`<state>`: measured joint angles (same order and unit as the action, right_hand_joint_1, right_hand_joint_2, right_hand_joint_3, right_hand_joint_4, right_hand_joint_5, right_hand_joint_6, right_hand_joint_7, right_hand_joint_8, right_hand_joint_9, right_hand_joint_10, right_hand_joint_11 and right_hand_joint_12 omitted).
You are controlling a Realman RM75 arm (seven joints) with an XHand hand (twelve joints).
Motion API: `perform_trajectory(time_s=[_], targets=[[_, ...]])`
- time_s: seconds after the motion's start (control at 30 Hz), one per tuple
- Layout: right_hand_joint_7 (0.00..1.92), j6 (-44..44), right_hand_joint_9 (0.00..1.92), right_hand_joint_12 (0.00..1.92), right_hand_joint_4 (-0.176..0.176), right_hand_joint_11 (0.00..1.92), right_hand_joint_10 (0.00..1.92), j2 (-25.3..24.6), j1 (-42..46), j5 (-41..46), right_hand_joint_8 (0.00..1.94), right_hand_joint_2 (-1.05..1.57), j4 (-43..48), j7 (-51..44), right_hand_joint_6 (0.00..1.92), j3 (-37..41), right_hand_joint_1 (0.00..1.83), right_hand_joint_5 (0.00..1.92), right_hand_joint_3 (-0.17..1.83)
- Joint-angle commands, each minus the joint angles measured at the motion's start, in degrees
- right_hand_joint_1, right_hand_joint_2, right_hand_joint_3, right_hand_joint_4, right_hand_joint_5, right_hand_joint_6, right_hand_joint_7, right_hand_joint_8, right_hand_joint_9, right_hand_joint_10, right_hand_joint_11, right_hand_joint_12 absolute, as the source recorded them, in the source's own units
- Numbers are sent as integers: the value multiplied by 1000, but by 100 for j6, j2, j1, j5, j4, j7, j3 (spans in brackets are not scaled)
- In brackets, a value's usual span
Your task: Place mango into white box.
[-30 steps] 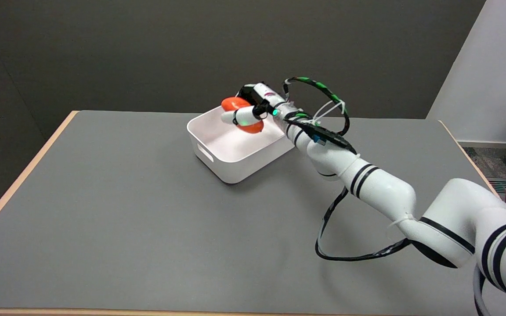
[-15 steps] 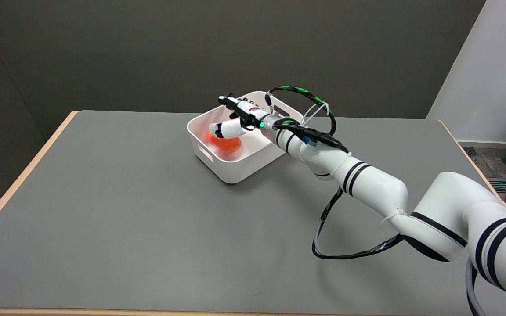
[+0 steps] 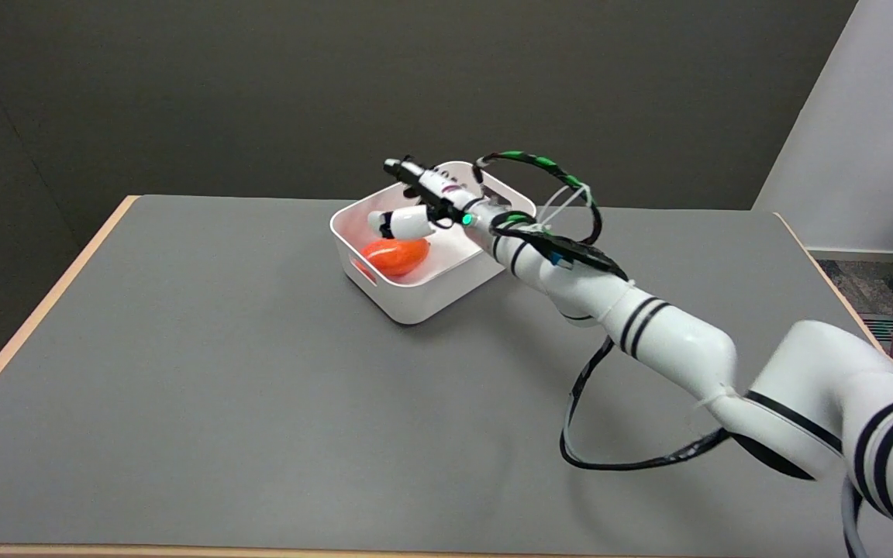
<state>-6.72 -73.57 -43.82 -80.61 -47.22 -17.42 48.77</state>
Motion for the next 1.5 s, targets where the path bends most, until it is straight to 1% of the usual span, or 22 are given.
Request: perform_trajectory(time_s=[0.03, 0.1, 0.13, 0.23, 0.3, 0.37, 0.4, 0.47, 0.53, 0.6, 0.63, 0.67, 0.73, 0.77, 0.8, 0.83, 0.9, 1.0, 1.13, 1.2, 1.3, 1.5], targets=[[107, -1842, 164, 1245, 64, 179, 614, 1551, 2070, -1116, 258, 619, -3665, -6, 191, 1771, 668, 70, 1003], [114, -1833, 172, 1254, 66, 179, 617, 1643, 2365, -1497, 270, 622, -4050, -6, 206, 2219, 668, 73, 1006], [118, -1822, 175, 1257, 66, 179, 618, 1651, 2481, -1629, 273, 623, -4178, -6, 212, 2320, 668, 74, 1007], [127, -1795, 179, 1260, 66, 177, 621, 1603, 2911, -2161, 275, 626, -4690, -72, 233, 2953, 668, 79, 1008], [142, -1921, 182, 1256, 61, 137, 622, 1526, 3293, -2395, 277, 646, -5035, -568, 277, 3331, 687, 86, 1011], [157, -2116, 186, 1250, 55, 92, 622, 1335, 3809, -2771, 280, 670, -5371, -1310, 319, 3803, 706, 92, 1015], [164, -2165, 188, 1248, 53, 80, 623, 1247, 3926, -2862, 282, 679, -5439, -1528, 333, 3931, 709, 94, 1016], [222, -2240, 229, 1246, 36, 47, 660, 787, 4242, -3145, 321, 725, -5629, -2059, 387, 4388, 734, 134, 1017], [245, -2207, 247, 1247, 29, 42, 679, 365, 4385, -3368, 342, 740, -5724, -2150, 405, 4693, 741, 154, 1015], [295, -2187, 289, 1247, 21, 38, 739, 25, 4452, -3612, 413, 783, -5751, -2171, 556, 4977, 760, 168, 993], [311, -2202, 303, 1247, 18, 37, 760, -221, 4460, -3779, 439, 798, -5742, -2171, 619, 5137, 767, 170, 985], [314, -2210, 306, 1248, 18, 36, 766, -344, 4467, -3842, 447, 804, -5718, -2171, 650, 5211, 770, 167, 982], [327, -2241, 321, 1251, 13, 32, 795, -765, 4469, -3926, 514, 823, -5639, -2171, 766, 5475, 783, 156, 965], [333, -2241, 330, 1253, 10, 30, 811, -855, 4476, -3927, 552, 832, -5631, -2171, 823, 5527, 789, 151, 956], [336, -2242, 331, 1259, 9, 27, 816, -1007, 4484, -3942, 564, 834, -5598, -2171, 835, 5595, 792, 149, 954], [338, -2259, 333, 1265, 8, 24, 821, -1131, 4507, -3950, 575, 836, -5543, -2171, 846, 5618, 794, 148, 952], [342, -2364, 324, 1295, 2, 15, 853, -1226, 4581, -3948, 592, 862, -5451, -2163, 911, 5553, 844, 136, 879], [347, -2491, 324, 1322, -5, 16, 869, -1249, 4693, -3894, 621, 867, -5172, -2131, 934, 5330, 859, 138, 865], [357, -2635, 331, 1361, -7, 26, 883, -1239, 4717, -3793, 657, 868, -4824, -2131, 950, 5049, 871, 141, 863], [378, -2841, 354, 1389, -5, 37, 905, -1201, 4756, -3710, 687, 864, -4665, -2131, 967, 4787, 883, 153, 863], [396, -3018, 375, 1423, -5, 47, 934, -1127, 4804, -3702, 720, 861, -4576, -2131, 985, 4511, 887, 165, 867], [398, -2985, 382, 1458, -4, 44, 954, -1089, 4768, -3685, 731, 858, -4585, -2171, 992, 4363, 883, 168, 872]])
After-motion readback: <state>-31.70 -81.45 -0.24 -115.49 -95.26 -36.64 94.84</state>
